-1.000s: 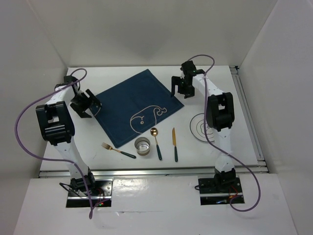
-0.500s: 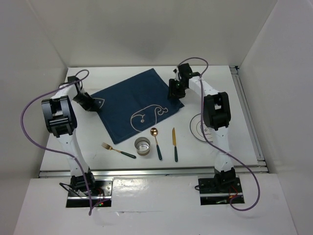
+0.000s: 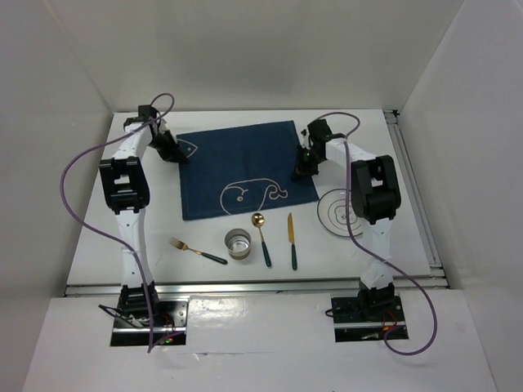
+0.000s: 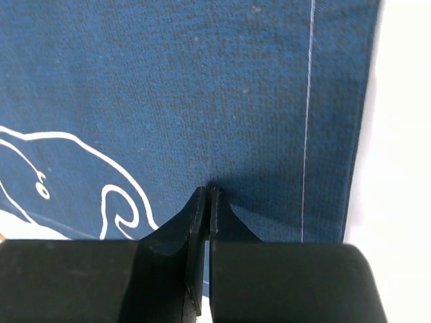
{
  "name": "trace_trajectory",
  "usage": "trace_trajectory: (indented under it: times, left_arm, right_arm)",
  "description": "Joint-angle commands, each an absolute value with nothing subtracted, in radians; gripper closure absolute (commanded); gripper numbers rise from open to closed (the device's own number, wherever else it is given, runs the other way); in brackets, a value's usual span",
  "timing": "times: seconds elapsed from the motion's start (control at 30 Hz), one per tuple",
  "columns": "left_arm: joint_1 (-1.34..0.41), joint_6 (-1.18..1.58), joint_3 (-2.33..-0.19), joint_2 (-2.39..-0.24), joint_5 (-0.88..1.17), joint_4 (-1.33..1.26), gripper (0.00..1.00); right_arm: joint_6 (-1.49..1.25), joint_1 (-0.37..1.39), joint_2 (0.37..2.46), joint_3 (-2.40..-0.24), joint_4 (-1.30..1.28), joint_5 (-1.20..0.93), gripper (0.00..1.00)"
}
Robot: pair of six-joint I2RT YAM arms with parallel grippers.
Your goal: Set the dinner table for one person
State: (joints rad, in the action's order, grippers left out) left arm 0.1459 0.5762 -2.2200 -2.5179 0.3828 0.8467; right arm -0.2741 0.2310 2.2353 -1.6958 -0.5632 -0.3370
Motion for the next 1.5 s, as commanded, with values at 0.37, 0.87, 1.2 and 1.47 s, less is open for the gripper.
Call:
trace_trajectory:
  times: [0.37,0.87,1.2,1.47]
  left_arm:
    - [0.084,0.511,-2.270,-2.376,0.391,0.862,0.24]
    - [0.029,0.535,-1.612,-2.079,0.316,0.695,1.00]
    - [0.020,0.545,-1.477,-2.079,0.272,0.655,1.00]
    - [0.020,0.545,-1.440,-2.039,0.232,0.673,1.00]
  right_arm:
    - [-0.362,0.273,1.974,-1.350,-0.505,-0.198,1.00]
    - [-0.403,0.245,2.011,-1.545,-0.554,-0.144,0.84]
    - [-0.362,0.202,2.097,-1.554,-0.552,-0.189,0.83]
    - [-0.362,0.202,2.128,-1.531,-0.541,-0.229,0.83]
